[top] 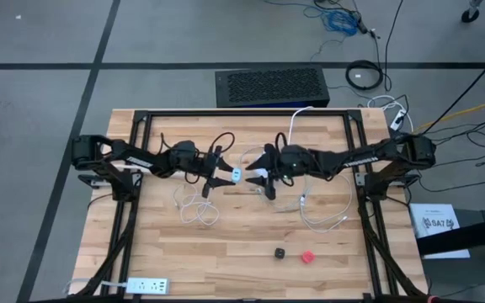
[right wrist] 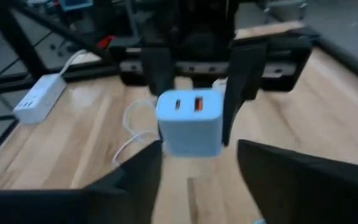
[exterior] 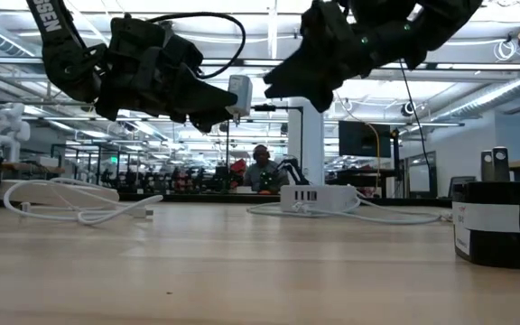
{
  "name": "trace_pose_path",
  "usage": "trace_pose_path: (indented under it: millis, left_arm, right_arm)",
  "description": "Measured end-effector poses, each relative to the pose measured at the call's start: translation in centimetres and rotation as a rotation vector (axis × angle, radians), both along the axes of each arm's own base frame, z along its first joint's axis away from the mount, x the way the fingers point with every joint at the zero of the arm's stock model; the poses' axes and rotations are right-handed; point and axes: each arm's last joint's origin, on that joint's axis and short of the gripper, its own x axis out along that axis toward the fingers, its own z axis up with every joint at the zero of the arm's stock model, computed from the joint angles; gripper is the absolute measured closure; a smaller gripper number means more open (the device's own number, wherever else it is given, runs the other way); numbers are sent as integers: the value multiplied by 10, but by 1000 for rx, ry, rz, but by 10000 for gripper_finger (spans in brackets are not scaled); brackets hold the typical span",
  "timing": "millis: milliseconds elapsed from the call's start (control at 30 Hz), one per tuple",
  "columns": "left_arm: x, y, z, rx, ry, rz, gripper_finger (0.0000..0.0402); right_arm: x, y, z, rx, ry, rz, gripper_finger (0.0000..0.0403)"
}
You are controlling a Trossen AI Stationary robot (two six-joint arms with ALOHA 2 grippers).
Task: Insert USB
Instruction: Insert the white charger adapter into the white outlet extension
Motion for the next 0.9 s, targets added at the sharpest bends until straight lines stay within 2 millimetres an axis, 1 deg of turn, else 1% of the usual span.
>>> trace_pose_path:
  millis: [133, 200, 267, 367, 567, 900]
  left_arm:
    - [3, -1, 2, -5, 13, -5, 208]
    - [7, -1, 4, -2, 28, -10, 208]
    - [12, -1, 6, 13, 51, -3, 208]
    - [16, 0, 7, 39, 80, 29, 208]
    - [22, 1, 15, 47, 63, 30, 208]
    - [24, 2, 17, 40, 79, 20, 208]
  right_arm:
    - [1, 3, 2, -52, -15, -67, 136]
    - [1, 3, 3, -66, -28, -82, 112]
    - [2, 3, 5, -68, -44, -85, 98]
    - [2, 4, 6, -46, -53, -90, 93]
    - [1, 7, 4, -43, -31, -79, 92]
    - [5, 9, -5, -61, 1, -64, 92]
